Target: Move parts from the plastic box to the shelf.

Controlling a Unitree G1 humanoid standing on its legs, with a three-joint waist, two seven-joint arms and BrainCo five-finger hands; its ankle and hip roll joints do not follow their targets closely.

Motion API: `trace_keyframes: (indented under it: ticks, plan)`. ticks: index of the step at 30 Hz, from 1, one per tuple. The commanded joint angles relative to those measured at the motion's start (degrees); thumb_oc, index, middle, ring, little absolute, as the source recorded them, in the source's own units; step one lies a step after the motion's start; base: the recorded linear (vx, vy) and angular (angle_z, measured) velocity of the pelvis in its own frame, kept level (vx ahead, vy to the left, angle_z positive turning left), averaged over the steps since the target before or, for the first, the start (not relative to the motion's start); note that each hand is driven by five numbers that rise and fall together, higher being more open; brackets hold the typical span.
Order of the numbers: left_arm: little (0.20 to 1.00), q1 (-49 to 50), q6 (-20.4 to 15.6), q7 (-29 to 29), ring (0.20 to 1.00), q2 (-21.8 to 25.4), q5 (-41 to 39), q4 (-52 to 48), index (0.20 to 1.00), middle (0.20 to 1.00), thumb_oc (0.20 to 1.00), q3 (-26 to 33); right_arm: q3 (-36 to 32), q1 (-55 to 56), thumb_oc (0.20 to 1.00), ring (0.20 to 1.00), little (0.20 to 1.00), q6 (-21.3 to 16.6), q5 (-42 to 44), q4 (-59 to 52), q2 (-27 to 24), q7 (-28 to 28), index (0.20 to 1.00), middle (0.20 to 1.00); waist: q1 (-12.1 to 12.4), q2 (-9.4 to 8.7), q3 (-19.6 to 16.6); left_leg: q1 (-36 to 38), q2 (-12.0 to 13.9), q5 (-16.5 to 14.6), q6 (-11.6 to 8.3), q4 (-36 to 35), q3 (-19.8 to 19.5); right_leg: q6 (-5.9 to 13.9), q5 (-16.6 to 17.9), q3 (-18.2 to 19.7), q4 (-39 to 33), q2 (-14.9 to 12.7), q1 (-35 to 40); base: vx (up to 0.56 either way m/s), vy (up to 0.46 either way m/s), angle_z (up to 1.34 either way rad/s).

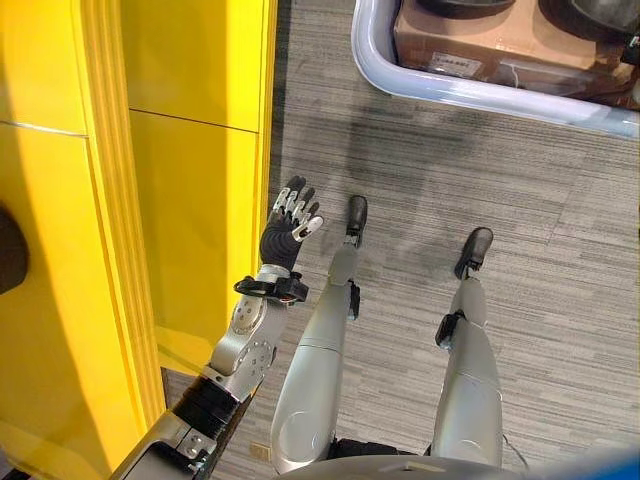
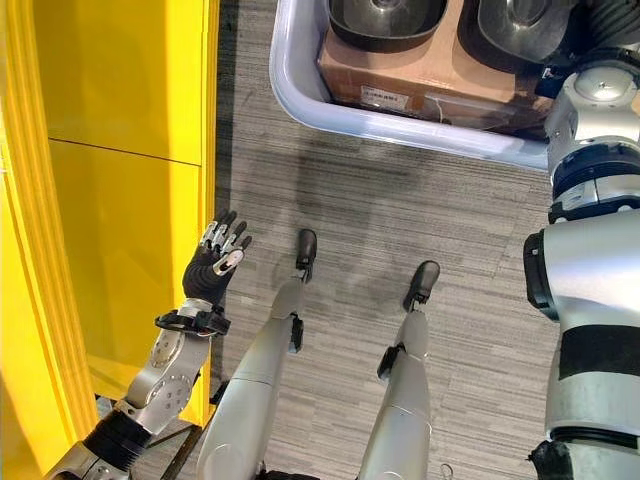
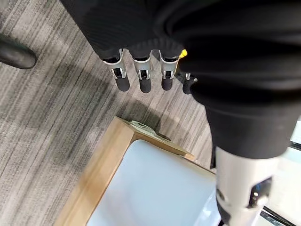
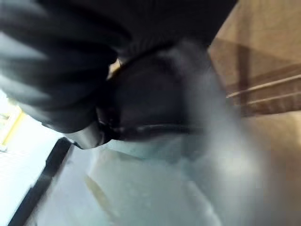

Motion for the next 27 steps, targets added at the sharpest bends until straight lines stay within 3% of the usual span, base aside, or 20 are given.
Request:
trace_keyframes:
  ticks: [1, 6, 7, 11, 16, 27]
  plan:
    - [1.0, 2.87, -0.91, -1.48, 1.0, 2.13, -0.25, -4.92, 1.0, 1.0, 1.0, -0.22, 3.36, 2.53, 0.2, 0.2, 0.2, -3.16, 2.79, -1.08, -0.98, -0.64, 0.2, 0.2, -0.9, 0.21, 0.18, 2.3, 2.9, -8.0, -2.8, 5.61, 1.4, 0.08, -9.15, 1.16, 5.86, -0.07, 10.76, -0.05, -0.004, 0.07]
    - [1.0, 2.38, -0.49, -2.03, 1.0, 2.03, -0.79, -3.62, 1.0, 1.0, 1.0, -0.1, -0.2, 7.2, 0.2, 0.2, 0.2, -5.24, 5.7, -4.36, 0.41, -0.72, 0.2, 0.2, -1.22, -1.24, 0.18, 7.09, 3.78, -7.74, -2.86, 5.02, 0.63, -0.03, -9.03, 0.69, 5.82, 0.28, 14.95, -0.04, -0.004, 0.03]
    - [1.0, 2.64, -0.34, -2.45, 1.0, 2.2, -1.18, -2.98, 1.0, 1.0, 1.0, 0.9, -2.38, 11.7, 0.2, 0.2, 0.2, -7.3, 7.04, -9.81, 2.75, -0.72, 0.2, 0.2, -2.0, -2.79, 0.17, 11.62, 4.78, -7.15, -3.06, 4.03, 0.26, -0.23, -8.94, 0.52, 5.85, 0.55, 18.52, -0.08, 0.012, 0.07]
    - [1.0, 4.15, 0.05, -3.14, 1.0, 2.97, -1.84, -2.22, 1.0, 1.0, 1.0, 2.67, -4.63, 17.55, 0.2, 0.2, 0.2, -9.99, 7.44, -19.35, 5.91, -0.62, 0.2, 0.2, -2.81, -4.47, -1.27, 15.75, 6.04, -6.19, -3.46, 2.68, -0.05, -0.5, -8.65, 0.36, 5.27, 1.15, 21.53, -0.04, 0.007, -0.03]
    - [1.0, 8.69, 1.45, -4.88, 1.0, 5.78, -2.6, -2.54, 1.0, 1.0, 1.0, 5.39, -6.43, 22.53, 0.2, 0.2, 0.2, -11.52, 6.29, -30.16, 8.89, -0.85, 0.2, 0.2, -3.48, -5.77, -4.96, 19.46, 7.46, -5.11, -3.91, 0.94, -0.12, -0.72, -8.23, 0.53, 4.18, 1.4, 24.25, -0.03, -0.009, -0.04]
    - [1.0, 13.7, 3.41, -7.11, 1.0, 7.66, -2.81, -2.37, 1.0, 1.0, 1.0, 8.69, -8.23, 29.68, 0.2, 0.2, 0.2, -12.5, 4.59, -42.73, 12.92, -0.02, 0.2, 0.2, -4.63, -7.31, -10.18, 24.28, 9.32, -4.99, -4.2, 0.46, 0.53, -0.97, -9.1, 1.48, 4.62, 1.52, 27.76, -0.01, -0.018, -0.08]
